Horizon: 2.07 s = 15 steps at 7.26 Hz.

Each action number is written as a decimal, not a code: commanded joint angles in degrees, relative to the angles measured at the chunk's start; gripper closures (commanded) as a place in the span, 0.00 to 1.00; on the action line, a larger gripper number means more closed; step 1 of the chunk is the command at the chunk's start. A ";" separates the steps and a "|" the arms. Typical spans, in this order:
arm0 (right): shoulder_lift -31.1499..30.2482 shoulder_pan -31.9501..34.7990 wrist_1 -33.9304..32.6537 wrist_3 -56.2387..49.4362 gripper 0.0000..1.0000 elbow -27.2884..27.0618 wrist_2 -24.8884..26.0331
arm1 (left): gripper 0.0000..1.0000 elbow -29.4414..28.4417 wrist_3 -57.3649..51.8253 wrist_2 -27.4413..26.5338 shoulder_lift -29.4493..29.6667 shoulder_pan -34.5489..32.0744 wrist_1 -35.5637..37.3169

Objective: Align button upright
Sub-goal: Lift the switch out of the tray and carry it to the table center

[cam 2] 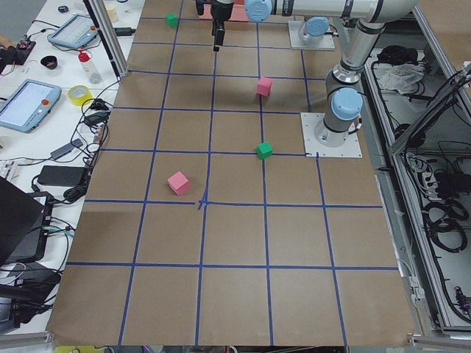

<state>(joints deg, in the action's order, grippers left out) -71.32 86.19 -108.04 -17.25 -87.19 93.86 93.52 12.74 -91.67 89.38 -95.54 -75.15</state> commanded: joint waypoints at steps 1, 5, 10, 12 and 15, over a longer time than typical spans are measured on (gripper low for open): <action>5.02 9.49 -4.10 5.27 1.00 0.61 -0.60 | 0.00 0.00 0.00 0.00 0.00 0.00 0.00; 14.26 19.10 -9.98 19.34 1.00 4.05 -7.02 | 0.00 0.00 0.00 -0.09 0.00 0.00 0.00; 19.20 24.55 -15.63 29.90 1.00 3.96 -7.82 | 0.00 0.00 0.00 -0.09 0.09 0.00 0.00; 19.55 24.73 -15.71 32.63 1.00 3.61 -7.20 | 0.00 0.00 0.00 -0.09 0.00 0.00 0.00; 18.24 24.64 -15.63 32.28 0.00 3.69 -7.02 | 0.00 0.00 0.00 0.00 0.00 0.00 0.00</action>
<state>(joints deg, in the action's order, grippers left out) -52.32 110.89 -123.73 15.09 -83.57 86.78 93.52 12.74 -91.68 89.39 -95.54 -75.15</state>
